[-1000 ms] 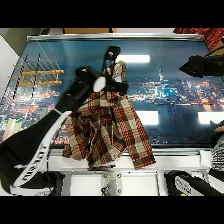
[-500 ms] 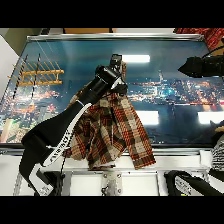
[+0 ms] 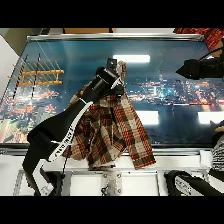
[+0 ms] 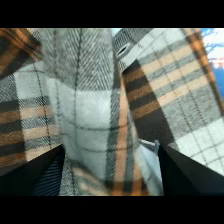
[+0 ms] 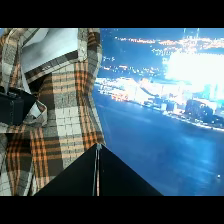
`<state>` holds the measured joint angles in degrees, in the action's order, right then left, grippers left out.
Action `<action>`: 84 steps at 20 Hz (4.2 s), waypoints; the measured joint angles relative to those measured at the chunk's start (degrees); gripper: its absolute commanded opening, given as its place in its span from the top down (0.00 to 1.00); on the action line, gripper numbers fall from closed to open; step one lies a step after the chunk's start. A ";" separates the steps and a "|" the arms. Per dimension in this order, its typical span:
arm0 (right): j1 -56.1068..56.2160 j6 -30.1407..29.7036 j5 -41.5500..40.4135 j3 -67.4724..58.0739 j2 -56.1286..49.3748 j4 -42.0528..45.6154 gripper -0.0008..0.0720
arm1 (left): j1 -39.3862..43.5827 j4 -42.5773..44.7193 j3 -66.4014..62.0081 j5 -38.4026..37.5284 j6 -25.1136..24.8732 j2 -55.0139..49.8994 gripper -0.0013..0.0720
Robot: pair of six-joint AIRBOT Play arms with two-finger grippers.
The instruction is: Fold the clothes and pants, and hang the long-sleeved shirts on hangers.
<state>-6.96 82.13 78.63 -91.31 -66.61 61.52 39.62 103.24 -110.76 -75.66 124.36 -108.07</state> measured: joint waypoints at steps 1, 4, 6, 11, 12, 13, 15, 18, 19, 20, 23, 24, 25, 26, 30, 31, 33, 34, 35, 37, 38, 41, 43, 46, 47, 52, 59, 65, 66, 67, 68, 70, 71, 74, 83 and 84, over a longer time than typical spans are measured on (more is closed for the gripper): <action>0.28 0.00 -0.37 0.66 0.00 -0.02 0.95 | -0.17 -0.15 0.00 -0.28 0.13 -0.55 0.95; 1.42 -0.02 -1.68 2.43 -0.48 -0.17 0.90 | -1.77 -0.20 -0.81 -2.10 -1.77 -1.18 0.96; 2.43 -0.07 -3.02 3.10 -2.03 -0.85 0.31 | -3.54 0.07 -2.54 -3.23 -5.51 -0.15 0.95; 5.75 -3.37 -10.45 3.65 -10.97 -7.61 0.27 | -8.90 -0.44 -4.76 -4.87 -14.99 6.80 0.95; 6.73 -4.70 -12.94 3.69 -13.51 -9.57 0.27 | -9.88 -1.07 -4.00 -5.07 -16.76 8.46 0.95; 7.78 -6.12 -15.56 3.69 -16.04 -11.45 0.27 | -10.62 -1.92 -2.97 -5.14 -18.10 9.84 0.96; 10.21 -9.29 -22.29 3.72 -21.64 -15.19 0.27 | -11.91 -3.02 -0.35 -5.16 -20.57 12.28 0.95; 14.03 -16.72 -31.43 3.34 -29.64 -22.77 0.27 | -12.90 -3.48 2.82 -5.31 -22.56 14.32 0.95; 15.19 -19.76 -33.57 2.93 -31.85 -25.42 0.27 | -13.03 -4.00 3.52 -5.44 -22.93 14.62 0.95; 16.37 -22.86 -35.67 2.40 -33.97 -27.78 0.27 | -13.11 -4.07 3.98 -5.44 -23.28 14.82 0.95; 19.19 -28.92 -40.68 0.61 -38.91 -31.78 0.27 | -13.31 -4.20 4.74 -5.64 -24.02 15.10 0.95; 19.93 -30.23 -41.90 -0.02 -40.28 -32.48 0.27 | -13.35 -4.15 4.85 -5.62 -24.44 15.17 0.95; 20.57 -31.32 -42.95 -0.70 -41.51 -33.11 0.27 | -13.35 -4.07 4.94 -5.68 -24.81 15.21 0.96; 21.07 -31.91 -43.58 -1.33 -42.58 -33.59 0.27 | -13.35 -4.07 5.03 -5.77 -25.07 15.21 0.95; 22.36 -33.55 -45.27 -4.02 -46.27 -35.34 0.27 | -13.35 -4.02 5.14 -5.79 -25.73 15.23 0.95; 22.51 -33.68 -45.70 -4.52 -47.04 -36.15 0.27 | -13.35 -4.02 5.14 -5.79 -25.88 15.26 0.95; 22.71 -33.99 -46.84 -5.27 -48.41 -38.51 0.27 | -13.35 -3.91 5.14 -5.81 -25.90 15.26 0.95; 22.75 -34.34 -47.34 -5.46 -48.89 -39.60 0.30 | -13.35 -3.91 5.14 -5.81 -25.90 15.26 0.95; 22.80 -35.23 -47.74 -5.62 -49.27 -40.81 0.62 | -13.35 -3.91 5.14 -5.81 -25.90 15.26 0.95; 22.91 -37.46 -47.95 -5.77 -49.62 -42.66 0.95 | -13.35 -3.89 5.14 -5.81 -25.92 15.26 0.95; 22.91 -38.56 -47.87 -5.86 -49.53 -43.39 0.95 | -13.38 -3.87 5.14 -5.81 -25.92 15.28 0.95; 21.44 -39.45 -44.96 -5.90 -45.94 -40.96 0.95 | -13.38 -2.05 3.48 -6.91 -25.94 15.87 0.95; 19.45 -34.93 -41.24 -5.97 -40.39 -32.79 0.95 | -13.38 -0.39 0.24 -8.28 -26.12 17.18 0.95; 17.22 -21.18 -32.11 -6.01 -28.28 -10.88 0.95 | -12.52 0.59 -4.00 -9.57 -26.12 20.92 0.95; 16.98 -16.55 -28.00 -6.01 -23.82 -3.04 0.95 | -11.91 0.85 -4.17 -9.86 -26.08 22.60 0.95; 16.59 -1.62 -5.29 -5.97 -6.27 16.13 0.95 | -7.23 -1.86 3.10 -12.63 -23.56 32.06 0.96; 22.86 13.84 21.09 2.32 6.73 23.58 0.95 | 0.35 -9.22 19.12 -14.21 -17.92 42.91 0.96; 28.28 23.30 18.47 10.99 11.47 25.11 0.95 | -1.16 -11.10 26.23 -8.00 -16.13 44.30 0.96; 28.55 24.04 16.26 11.41 11.17 25.44 0.95 | -2.45 -11.50 25.68 -6.91 -16.15 42.97 0.95; 28.70 24.48 14.12 11.69 10.69 25.75 0.95 | -3.85 -11.65 24.83 -6.08 -16.37 41.22 0.96; 28.83 24.92 12.17 11.91 10.08 25.94 0.95 | -5.05 -11.91 24.00 -5.68 -16.92 39.54 0.95; 29.00 25.62 9.70 12.20 8.79 26.01 0.95 | -7.17 -13.84 22.84 -5.33 -18.64 36.28 0.95; 29.05 25.94 8.92 12.26 8.24 26.18 0.95 | -7.96 -14.99 22.51 -5.18 -19.39 34.95 0.95; 29.16 26.40 7.43 12.37 7.34 26.12 0.95 | -9.44 -17.44 21.90 -4.81 -21.16 32.54 0.95; 29.18 26.80 6.38 12.41 6.82 25.73 0.95 | -13.07 -19.28 21.59 -4.15 -26.56 36.24 0.00; 29.18 26.82 6.34 12.41 6.80 25.73 0.95 | -14.45 -19.28 21.59 -3.61 -26.88 37.48 0.00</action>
<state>22.22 108.95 84.97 -78.89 -59.81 87.24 25.17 83.96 -89.17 -79.26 97.47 -70.59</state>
